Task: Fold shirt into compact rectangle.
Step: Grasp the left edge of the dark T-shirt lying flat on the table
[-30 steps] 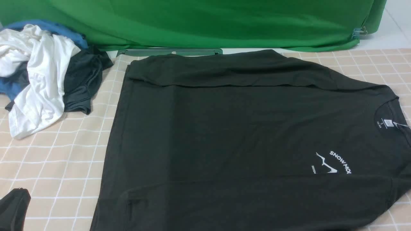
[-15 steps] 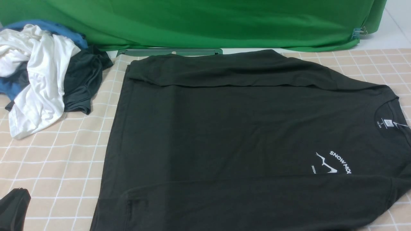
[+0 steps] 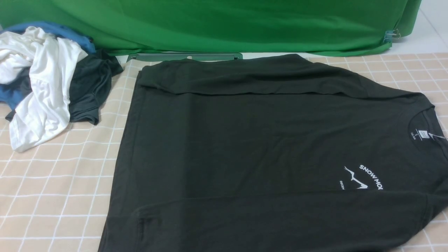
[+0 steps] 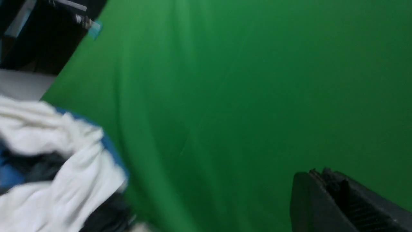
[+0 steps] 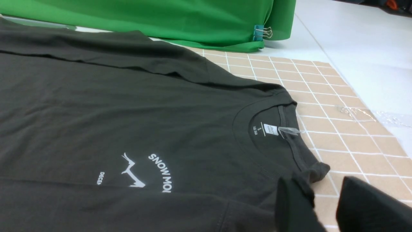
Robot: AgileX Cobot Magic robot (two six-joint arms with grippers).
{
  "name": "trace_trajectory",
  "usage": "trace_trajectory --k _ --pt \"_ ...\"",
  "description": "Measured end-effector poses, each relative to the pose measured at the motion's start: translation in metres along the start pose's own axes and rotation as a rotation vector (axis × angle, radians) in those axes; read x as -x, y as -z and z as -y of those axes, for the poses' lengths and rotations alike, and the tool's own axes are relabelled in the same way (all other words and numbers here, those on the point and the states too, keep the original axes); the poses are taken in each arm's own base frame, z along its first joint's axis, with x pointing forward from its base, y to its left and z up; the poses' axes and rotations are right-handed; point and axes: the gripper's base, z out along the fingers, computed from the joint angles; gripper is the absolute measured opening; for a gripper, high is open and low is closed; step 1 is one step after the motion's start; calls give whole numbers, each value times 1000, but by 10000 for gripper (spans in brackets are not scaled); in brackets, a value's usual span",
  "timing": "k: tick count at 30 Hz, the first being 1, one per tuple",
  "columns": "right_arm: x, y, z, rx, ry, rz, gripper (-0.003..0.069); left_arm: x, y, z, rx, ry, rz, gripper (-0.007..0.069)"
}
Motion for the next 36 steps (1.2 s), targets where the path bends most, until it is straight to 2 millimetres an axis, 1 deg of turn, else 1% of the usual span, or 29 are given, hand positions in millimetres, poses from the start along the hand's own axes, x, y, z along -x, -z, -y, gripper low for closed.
trace_trajectory --k 2,3,4,5,6,7,8,9,10,12,14,15,16,18,20,22,23,24,27,29,31,34,36 --pt "0 0 0 0 0 0 248 9 1 3 -35 60 103 22" --pt "0 0 0 0 0 0 248 17 2 6 -79 109 186 22" --pt "0 0 0 0 0 0 248 21 3 9 -108 121 220 22" --pt "0 0 0 0 0 0 248 24 3 11 -127 144 236 22" --pt "0 0 0 0 0 1 248 32 1 20 -162 159 243 22" --pt "0 0 0 0 0 3 248 33 0 23 -167 160 229 22" --pt "0 0 0 -1 0 5 248 40 -4 33 -179 152 200 22" --pt "1 0 0 -1 0 8 248 51 -11 48 -190 123 150 22" --pt "1 0 0 -1 0 8 248 55 -15 54 -186 95 112 22" --pt "2 0 0 -2 -11 25 248 64 -33 71 -133 -13 -44 22" --pt "10 1 1 -4 -106 106 248 62 -57 78 -3 -109 -271 22" --pt "12 1 1 -4 -136 129 248 65 -59 81 1 -127 -283 22" --pt "20 2 3 -3 -283 230 248 59 -76 81 94 -223 -477 22" --pt "30 5 6 12 -478 341 248 42 -94 76 164 -351 -740 22" --pt "35 7 8 34 -627 414 248 17 -108 66 195 -411 -1004 22" --pt "38 9 10 47 -691 452 248 -9 -114 55 196 -427 -1227 22" --pt "39 9 10 52 -713 461 248 -19 -116 50 205 -410 -1318 22" --pt "39 9 10 55 -726 466 248 -34 -118 43 214 -389 -1440 22" --pt "39 10 10 59 -744 470 248 -58 -119 28 238 -361 -1616 20" --pt "39 10 10 59 -745 470 248 -70 -118 19 265 -350 -1681 15" --pt "39 10 10 60 -751 470 248 -78 -116 15 255 -371 -1703 15" --pt "41 10 11 63 -759 490 242 -87 -111 18 210 -413 -1727 15" --pt "43 11 11 65 -758 506 213 -95 -107 25 172 -448 -1759 15"
